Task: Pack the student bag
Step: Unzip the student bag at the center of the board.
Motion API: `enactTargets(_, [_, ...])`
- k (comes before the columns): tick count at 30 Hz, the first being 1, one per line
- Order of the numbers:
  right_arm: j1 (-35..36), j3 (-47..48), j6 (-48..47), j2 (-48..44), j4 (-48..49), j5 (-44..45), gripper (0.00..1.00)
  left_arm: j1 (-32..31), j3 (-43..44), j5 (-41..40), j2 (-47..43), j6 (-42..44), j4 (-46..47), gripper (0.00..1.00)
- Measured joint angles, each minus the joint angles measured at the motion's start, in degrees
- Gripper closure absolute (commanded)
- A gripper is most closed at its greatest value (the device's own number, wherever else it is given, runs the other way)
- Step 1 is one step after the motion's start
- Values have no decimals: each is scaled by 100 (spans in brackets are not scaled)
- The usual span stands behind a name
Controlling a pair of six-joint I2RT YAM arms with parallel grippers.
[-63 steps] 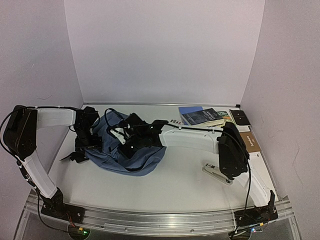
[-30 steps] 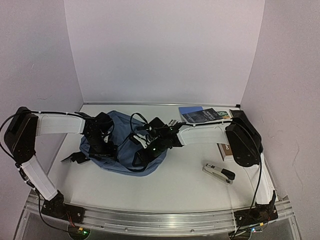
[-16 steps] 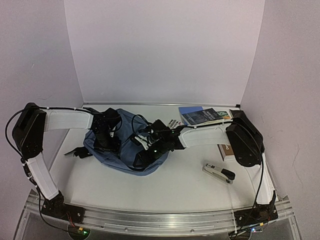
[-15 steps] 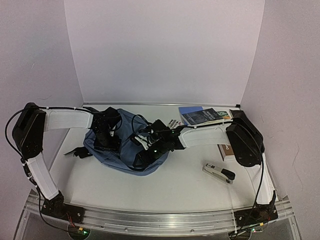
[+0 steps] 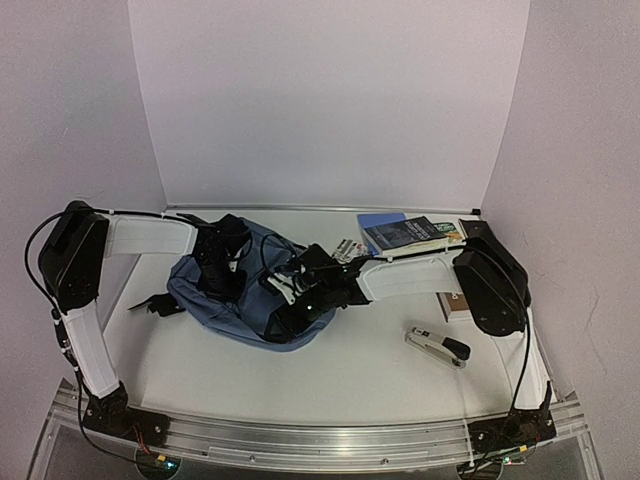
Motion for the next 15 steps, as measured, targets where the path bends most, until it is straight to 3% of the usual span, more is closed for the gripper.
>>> enactTargets(1, [28,-37,-31,-6,46,68,27,11,-7,41,-25,5,32,99])
enactTargets(5, [118,-112,-135,-11,166,353,26,124,-42,250,-385,-48,82,100])
enactTargets(15, [181,59,-377,-17,406,1074,27,642,-338,1294,-2358,-268,506,100])
